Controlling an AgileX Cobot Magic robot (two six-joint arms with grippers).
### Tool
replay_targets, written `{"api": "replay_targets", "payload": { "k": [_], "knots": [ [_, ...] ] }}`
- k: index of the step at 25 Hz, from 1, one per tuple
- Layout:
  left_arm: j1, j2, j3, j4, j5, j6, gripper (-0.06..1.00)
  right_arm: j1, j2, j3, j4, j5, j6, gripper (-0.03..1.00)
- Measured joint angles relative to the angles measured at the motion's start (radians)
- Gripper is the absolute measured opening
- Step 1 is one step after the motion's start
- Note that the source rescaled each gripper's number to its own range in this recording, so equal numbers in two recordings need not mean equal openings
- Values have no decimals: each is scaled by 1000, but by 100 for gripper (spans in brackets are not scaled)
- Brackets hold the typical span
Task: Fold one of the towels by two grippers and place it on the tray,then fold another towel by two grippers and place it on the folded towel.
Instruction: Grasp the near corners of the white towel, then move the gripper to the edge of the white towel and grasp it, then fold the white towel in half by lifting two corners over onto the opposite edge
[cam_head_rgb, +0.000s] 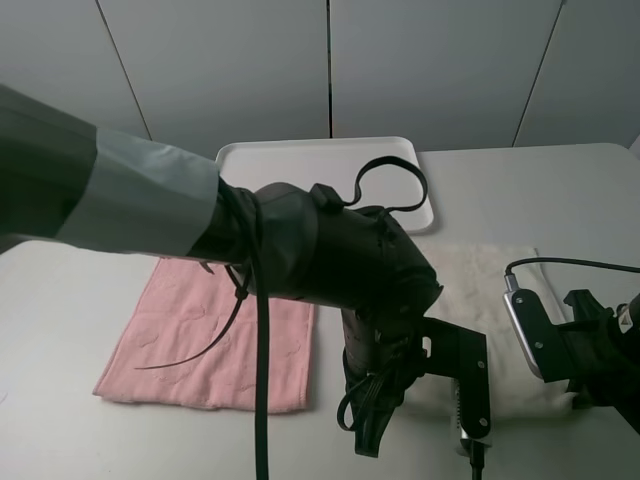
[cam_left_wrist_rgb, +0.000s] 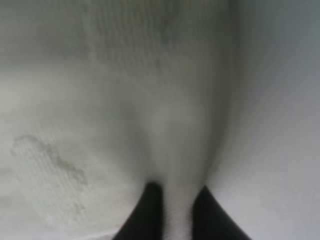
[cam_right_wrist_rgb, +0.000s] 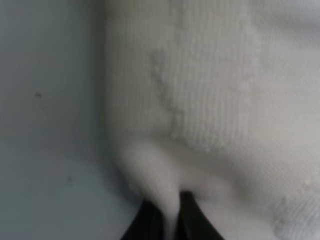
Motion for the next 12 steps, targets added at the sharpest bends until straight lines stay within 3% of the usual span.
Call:
{"api": "replay_targets", "payload": {
  "k": [2,12],
  "knots": [
    [0,0,0,12,-5,-2,1,0,0,0,0,0,18,1],
    [0,0,0,56,-11,-64,0,0,-26,4,9,-11,170,0]
  ]
}}
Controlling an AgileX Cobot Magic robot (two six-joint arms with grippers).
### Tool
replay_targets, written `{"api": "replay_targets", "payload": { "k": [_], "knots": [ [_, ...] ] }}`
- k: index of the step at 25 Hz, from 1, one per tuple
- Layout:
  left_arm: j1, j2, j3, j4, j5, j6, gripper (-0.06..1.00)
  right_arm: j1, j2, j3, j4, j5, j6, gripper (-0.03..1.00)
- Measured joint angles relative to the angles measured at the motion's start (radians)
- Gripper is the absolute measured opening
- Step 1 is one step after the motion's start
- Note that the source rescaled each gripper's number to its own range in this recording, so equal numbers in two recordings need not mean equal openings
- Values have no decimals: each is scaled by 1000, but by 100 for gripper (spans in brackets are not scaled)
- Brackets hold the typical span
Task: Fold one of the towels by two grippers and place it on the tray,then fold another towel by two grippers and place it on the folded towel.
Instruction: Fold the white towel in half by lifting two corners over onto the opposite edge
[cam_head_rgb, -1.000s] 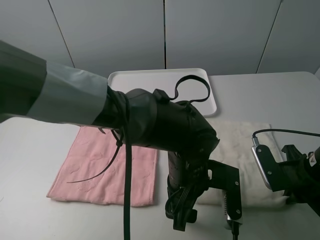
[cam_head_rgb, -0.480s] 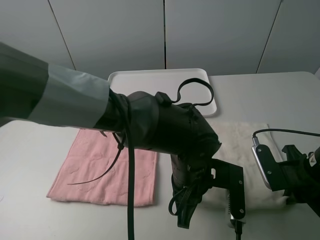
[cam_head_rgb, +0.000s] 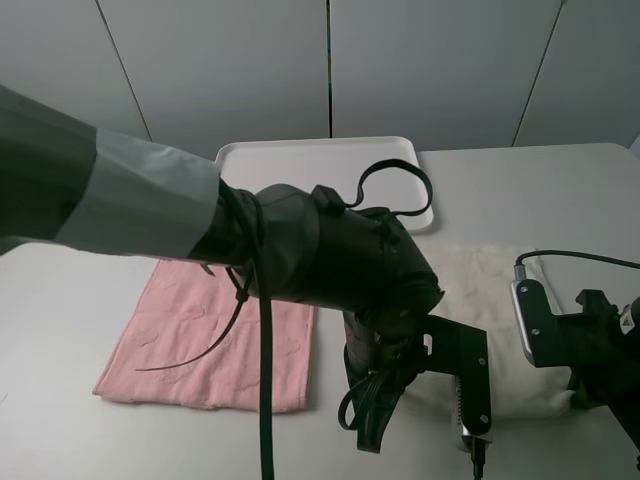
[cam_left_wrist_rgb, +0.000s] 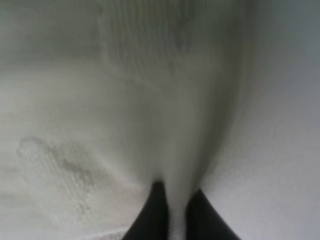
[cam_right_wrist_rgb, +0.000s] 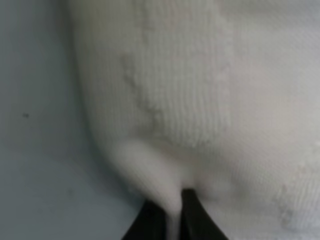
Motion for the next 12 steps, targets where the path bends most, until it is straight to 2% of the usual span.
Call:
{"api": "replay_targets", "payload": {
  "k": [8,12],
  "knots": [
    [42,-29,0,-11,-28,-13,0,0,-129,11,22,4,133,0],
    [100,-85,0,-63,-72,-13,0,0,-197,8,28,4,282,0]
  ]
}}
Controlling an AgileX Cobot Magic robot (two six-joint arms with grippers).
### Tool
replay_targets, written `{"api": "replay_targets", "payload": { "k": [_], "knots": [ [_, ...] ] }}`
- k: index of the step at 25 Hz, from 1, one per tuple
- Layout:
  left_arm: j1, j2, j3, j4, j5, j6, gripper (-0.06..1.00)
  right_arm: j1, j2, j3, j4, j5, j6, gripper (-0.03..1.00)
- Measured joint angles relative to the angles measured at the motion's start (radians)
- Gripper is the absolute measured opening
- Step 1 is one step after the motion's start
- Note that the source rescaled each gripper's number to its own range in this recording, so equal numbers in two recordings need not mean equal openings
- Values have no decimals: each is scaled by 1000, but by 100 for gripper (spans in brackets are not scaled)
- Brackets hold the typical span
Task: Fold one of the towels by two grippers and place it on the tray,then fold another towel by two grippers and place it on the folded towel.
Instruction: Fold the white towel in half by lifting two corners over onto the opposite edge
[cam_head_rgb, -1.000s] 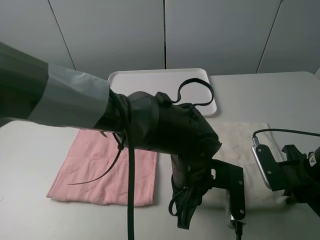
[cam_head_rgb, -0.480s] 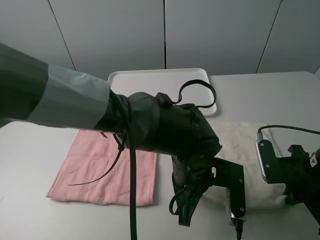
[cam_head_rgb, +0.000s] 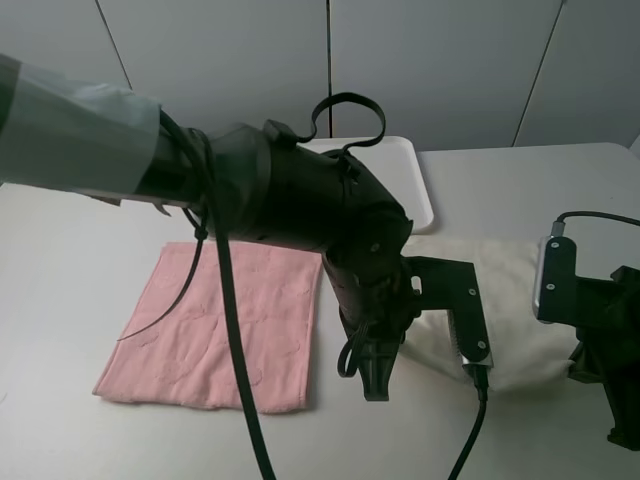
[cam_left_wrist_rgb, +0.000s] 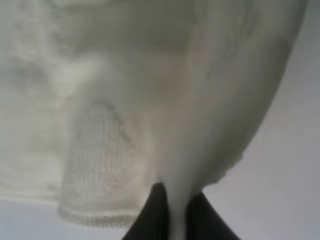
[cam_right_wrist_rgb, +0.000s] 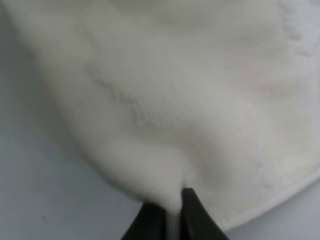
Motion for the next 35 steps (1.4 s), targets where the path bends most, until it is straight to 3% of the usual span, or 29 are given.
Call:
{"api": "replay_targets", "payload": {
  "k": [9,18,26,35],
  "knots": [
    [91,-43,0,-86,-75,-15,0,0,-58,-105,11,-41,383,0],
    [167,-43,-27,-106,-136,-181,0,0,-58,-154,11,-92,647,0],
    [194,-9,-137,-108,-85,-219,0,0,26,-171,-160,-102,1019,0],
    [194,18,-139,-67,-79,-284,0,0,182,-299,-200,-140,1118,0]
  ]
}}
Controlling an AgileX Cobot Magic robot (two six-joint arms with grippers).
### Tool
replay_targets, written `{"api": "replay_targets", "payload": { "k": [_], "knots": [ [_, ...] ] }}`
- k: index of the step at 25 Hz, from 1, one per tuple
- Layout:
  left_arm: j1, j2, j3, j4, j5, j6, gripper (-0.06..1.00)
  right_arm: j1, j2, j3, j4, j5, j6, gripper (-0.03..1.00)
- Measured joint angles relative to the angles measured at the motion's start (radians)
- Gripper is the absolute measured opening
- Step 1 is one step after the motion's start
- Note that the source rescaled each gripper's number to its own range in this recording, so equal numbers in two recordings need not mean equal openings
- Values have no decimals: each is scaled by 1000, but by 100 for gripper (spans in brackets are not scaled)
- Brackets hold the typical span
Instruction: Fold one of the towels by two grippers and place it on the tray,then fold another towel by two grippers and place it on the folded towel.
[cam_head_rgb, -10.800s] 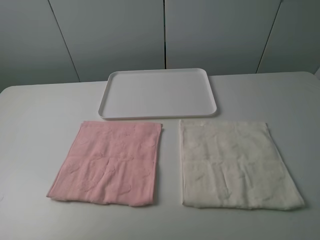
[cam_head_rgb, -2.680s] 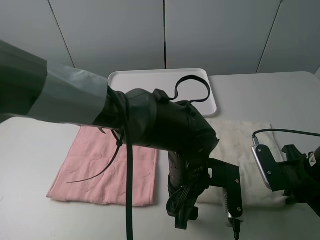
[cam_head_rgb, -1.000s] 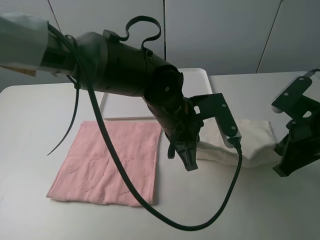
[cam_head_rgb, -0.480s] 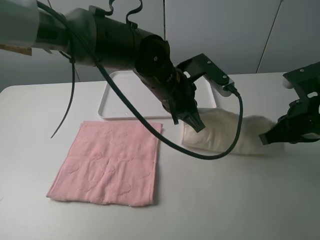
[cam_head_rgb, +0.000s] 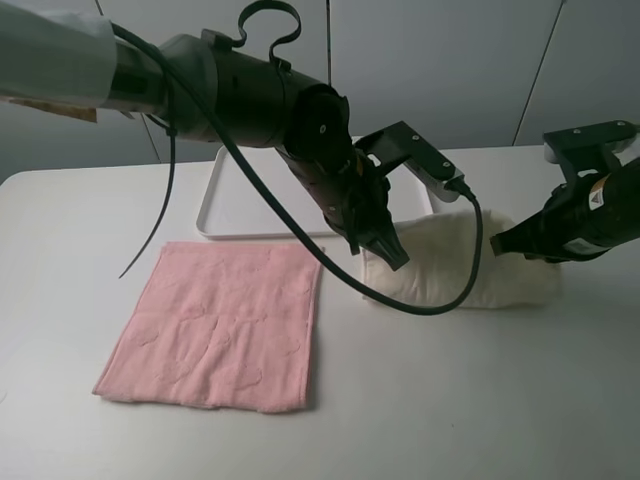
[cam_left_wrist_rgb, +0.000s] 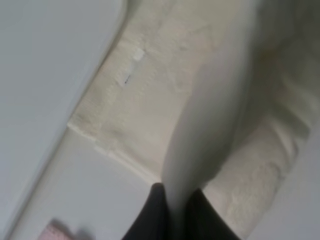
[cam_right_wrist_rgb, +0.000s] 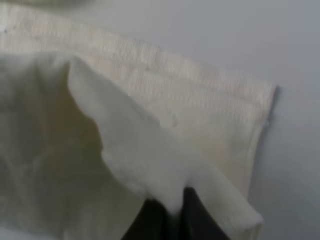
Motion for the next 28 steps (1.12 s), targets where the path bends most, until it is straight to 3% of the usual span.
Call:
{"api": "replay_targets", "payload": {
  "k": [4,7,10,12,14,16,19,23,28],
  "knots": [
    [17,22,-8,2,-4,-22,8,0,35,-21,-21,-5,3,0],
    [38,44,-10,7,-1,-65,31,0,46,-23,-54,-40,6,7],
    [64,46,-12,19,-2,-102,64,0,49,-23,-89,-100,6,37],
    [82,46,-24,26,0,-139,79,0,49,-23,-105,-129,6,61],
    [96,46,-42,26,25,-162,88,-2,49,-28,-105,-134,12,74],
    [100,46,-66,26,64,-173,94,-21,49,-42,-103,-106,58,79],
    [100,46,-114,20,122,-178,98,-78,49,-100,-74,14,140,83],
    [102,84,-227,-43,235,-179,98,-115,53,-208,67,241,-58,86],
    [102,225,-429,-83,447,-240,98,-118,108,-306,267,377,-232,91]
  ]
}}
